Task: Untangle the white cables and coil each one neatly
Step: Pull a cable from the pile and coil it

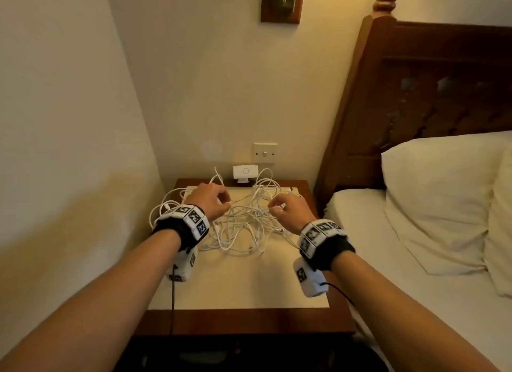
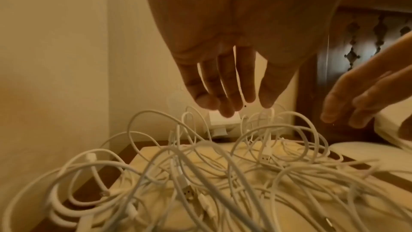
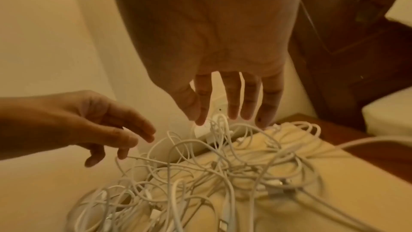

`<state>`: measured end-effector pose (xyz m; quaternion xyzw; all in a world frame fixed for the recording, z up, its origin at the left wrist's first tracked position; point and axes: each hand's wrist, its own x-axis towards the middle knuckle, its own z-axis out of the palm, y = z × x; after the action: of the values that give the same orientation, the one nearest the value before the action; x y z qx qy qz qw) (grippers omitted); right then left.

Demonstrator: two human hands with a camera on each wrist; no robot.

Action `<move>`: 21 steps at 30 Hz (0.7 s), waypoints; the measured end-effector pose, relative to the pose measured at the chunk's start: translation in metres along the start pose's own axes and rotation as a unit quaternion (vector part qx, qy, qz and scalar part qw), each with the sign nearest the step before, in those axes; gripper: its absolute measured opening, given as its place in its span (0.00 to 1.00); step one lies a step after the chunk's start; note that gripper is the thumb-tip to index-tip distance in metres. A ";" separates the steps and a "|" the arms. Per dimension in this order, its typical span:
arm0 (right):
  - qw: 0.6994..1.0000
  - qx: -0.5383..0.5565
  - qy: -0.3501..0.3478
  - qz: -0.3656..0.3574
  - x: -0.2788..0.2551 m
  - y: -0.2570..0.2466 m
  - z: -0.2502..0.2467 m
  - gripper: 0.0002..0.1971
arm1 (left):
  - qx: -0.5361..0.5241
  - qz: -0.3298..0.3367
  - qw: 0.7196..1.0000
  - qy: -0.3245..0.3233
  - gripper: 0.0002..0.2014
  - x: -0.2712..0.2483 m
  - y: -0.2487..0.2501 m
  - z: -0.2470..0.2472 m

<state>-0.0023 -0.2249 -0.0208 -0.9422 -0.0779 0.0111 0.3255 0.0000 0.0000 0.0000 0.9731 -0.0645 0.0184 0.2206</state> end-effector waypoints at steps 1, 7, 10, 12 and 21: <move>1.000 -0.007 -0.019 0.023 0.010 0.000 0.005 0.08 | 0.013 -0.005 1.000 -0.020 0.09 0.010 -0.001 0.006; 0.993 0.000 -0.069 0.092 0.037 0.007 0.034 0.16 | 0.051 -0.019 0.988 -0.147 0.22 0.038 -0.001 0.049; 0.996 0.016 -0.032 0.085 0.043 0.013 0.035 0.14 | 0.015 -0.014 0.991 -0.129 0.11 0.045 0.001 0.051; 0.997 0.020 -0.013 0.074 0.046 0.014 0.029 0.14 | -0.027 -0.003 0.995 -0.096 0.07 0.050 0.004 0.041; 0.998 -0.028 -0.031 0.050 0.044 0.015 0.001 0.17 | -0.110 0.062 0.985 0.114 0.05 0.059 0.041 -0.069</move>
<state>0.0429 -0.2294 -0.0294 -0.9529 -0.0406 0.0542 0.2957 0.0521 -0.0135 0.0839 0.9286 -0.1008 0.1357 0.3304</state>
